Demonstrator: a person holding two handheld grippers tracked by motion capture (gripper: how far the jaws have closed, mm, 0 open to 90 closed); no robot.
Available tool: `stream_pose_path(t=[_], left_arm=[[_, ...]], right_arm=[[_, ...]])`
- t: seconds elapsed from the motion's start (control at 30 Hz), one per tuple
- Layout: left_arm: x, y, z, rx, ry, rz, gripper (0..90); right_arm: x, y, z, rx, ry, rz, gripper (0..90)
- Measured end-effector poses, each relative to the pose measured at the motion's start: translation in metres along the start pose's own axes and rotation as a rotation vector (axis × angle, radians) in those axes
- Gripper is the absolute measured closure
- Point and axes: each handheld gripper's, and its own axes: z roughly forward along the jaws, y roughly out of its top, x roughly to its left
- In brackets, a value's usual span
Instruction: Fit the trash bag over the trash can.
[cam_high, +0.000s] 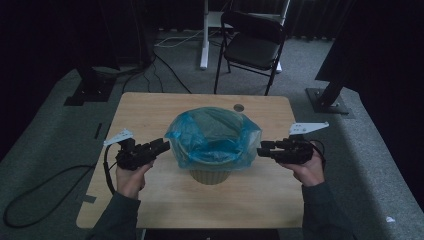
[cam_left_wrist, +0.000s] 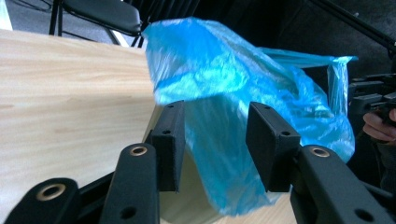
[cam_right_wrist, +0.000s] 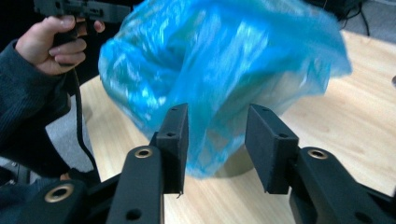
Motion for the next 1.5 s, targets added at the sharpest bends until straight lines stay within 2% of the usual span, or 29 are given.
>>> stream_pose_path(t=[0.17,0.2,0.23,0.27,0.33,0.43,0.53,0.57,0.6,0.63,0.73,0.93,1.03,1.13,1.23,1.33,1.43,1.5], left_arm=[[-0.005,0.008,0.010,0.003,0.011,0.029,55.6],[-0.006,0.009,0.012,0.002,0.012,0.030,55.7],[-0.006,0.010,0.014,0.004,0.011,0.033,55.8],[-0.007,0.011,0.016,0.006,0.014,0.034,55.8],[-0.008,0.011,0.020,0.007,0.017,0.034,55.8],[-0.008,0.011,0.023,0.013,0.021,0.035,55.8],[-0.008,0.011,0.026,0.015,0.019,0.032,55.8],[-0.008,0.011,0.026,0.016,0.019,0.031,55.8],[-0.008,0.011,0.027,0.018,0.022,0.031,55.8],[-0.008,0.011,0.027,0.019,0.023,0.030,55.8],[-0.007,0.011,0.027,0.017,0.028,0.028,55.8],[-0.003,0.013,0.023,-0.001,0.046,0.022,55.8],[0.001,0.015,0.021,-0.015,0.065,0.019,55.6],[0.002,0.018,0.020,-0.039,0.057,0.022,53.7],[-0.002,0.021,0.022,-0.051,0.039,0.048,47.8],[-0.010,0.025,0.028,-0.037,0.041,0.083,43.3],[-0.015,0.029,0.037,-0.015,0.072,0.117,41.8],[-0.015,0.030,0.041,-0.002,0.111,0.131,48.1]], right_arm=[[0.001,0.013,0.001,-0.045,-0.003,-0.003,58.0],[0.000,0.016,0.002,-0.049,-0.004,-0.001,63.2],[-0.002,0.019,0.005,-0.048,-0.013,0.001,79.4],[-0.002,0.019,0.005,-0.048,-0.013,0.001,79.4],[-0.007,0.020,0.010,-0.030,-0.049,0.013,89.9],[-0.018,0.014,0.020,0.017,-0.121,0.040,90.0],[-0.028,0.000,0.034,0.082,-0.147,0.072,90.0],[-0.031,-0.008,0.044,0.123,-0.156,0.079,90.0],[-0.031,-0.008,0.044,0.123,-0.156,0.079,90.0],[-0.031,-0.014,0.052,0.150,-0.153,0.080,90.0],[-0.030,-0.018,0.060,0.180,-0.156,0.073,90.0],[-0.029,-0.023,0.074,0.278,-0.202,0.045,90.0],[-0.028,-0.023,0.070,0.274,-0.209,0.037,89.8],[-0.026,-0.019,0.061,0.245,-0.209,0.032,81.0],[-0.022,-0.013,0.049,0.217,-0.208,0.014,74.9],[-0.018,-0.010,0.042,0.204,-0.206,-0.001,72.0],[-0.017,-0.008,0.038,0.196,-0.209,-0.007,69.9],[-0.017,-0.007,0.034,0.184,-0.208,-0.007,69.8]])
